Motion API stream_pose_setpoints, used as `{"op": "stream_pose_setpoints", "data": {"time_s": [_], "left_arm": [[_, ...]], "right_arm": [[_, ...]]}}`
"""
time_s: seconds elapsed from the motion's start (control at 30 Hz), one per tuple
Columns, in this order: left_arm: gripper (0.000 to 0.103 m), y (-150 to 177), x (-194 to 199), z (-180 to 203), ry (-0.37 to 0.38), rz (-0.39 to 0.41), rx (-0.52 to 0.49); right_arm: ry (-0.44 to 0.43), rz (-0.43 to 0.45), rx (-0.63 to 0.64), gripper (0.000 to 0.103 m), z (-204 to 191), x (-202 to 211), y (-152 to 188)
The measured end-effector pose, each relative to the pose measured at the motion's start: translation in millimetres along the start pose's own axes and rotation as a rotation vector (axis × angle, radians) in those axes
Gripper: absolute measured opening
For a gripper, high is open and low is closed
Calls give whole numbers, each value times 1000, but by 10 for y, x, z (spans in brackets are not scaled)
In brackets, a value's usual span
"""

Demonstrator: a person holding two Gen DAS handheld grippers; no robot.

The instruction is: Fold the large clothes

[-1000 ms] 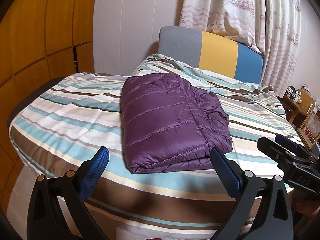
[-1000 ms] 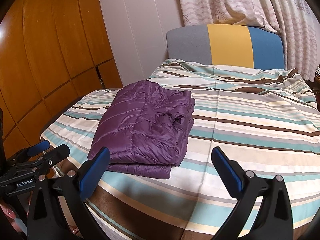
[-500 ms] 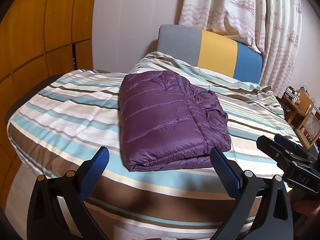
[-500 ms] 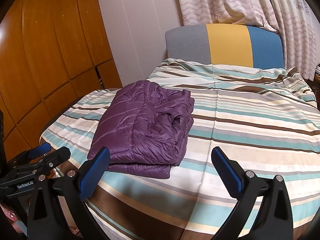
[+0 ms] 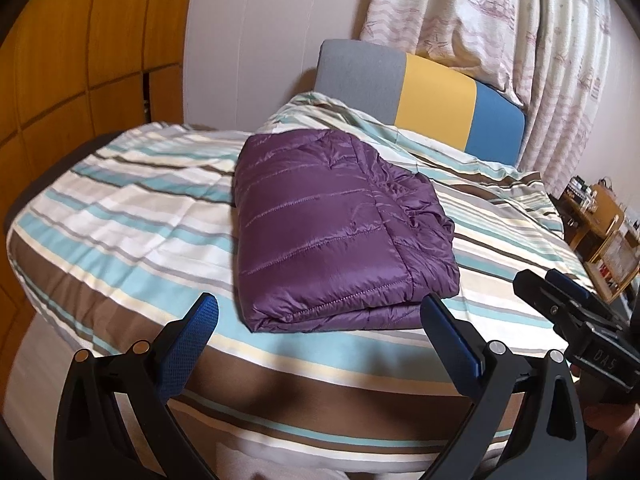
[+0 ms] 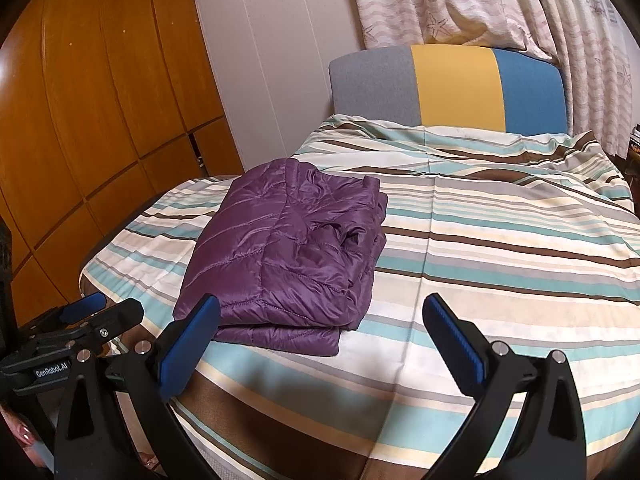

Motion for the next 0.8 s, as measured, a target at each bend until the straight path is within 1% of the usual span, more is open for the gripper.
{"op": "stream_pose_setpoints", "data": {"time_s": [0.07, 0.13, 0.27, 0.5, 0.6, 0.7, 0.8], "left_arm": [[100, 25, -20, -21, 11, -14, 19], [100, 39, -16, -46, -10, -9, 30], [100, 62, -15, -58, -56, -15, 21], [100, 63, -3, -32, -65, -2, -9], [100, 63, -18, -39, -81, -3, -15], [100, 73, -94, -46, -77, -27, -17], [100, 118, -249, -99, -69, -79, 4]], "right_arm": [[-1, -3, 1, 101, -4, -9, 8], [-2, -7, 1, 101, -2, -21, 16], [-5, -13, -7, 101, 9, -38, 30], [-5, -17, -10, 101, 12, -49, 34], [-4, -18, -13, 101, 13, -65, 48], [-2, -27, -18, 101, 38, -100, 75], [6, -56, -32, 101, 99, -194, 142]]}}
Point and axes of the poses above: each gripper's, at about its wrist camera, not at the fingertips, and x roughly against the way its jaws point, z to its right, y to its underside, the point moved 6 cm from there along -x, roughly the way its jaws point
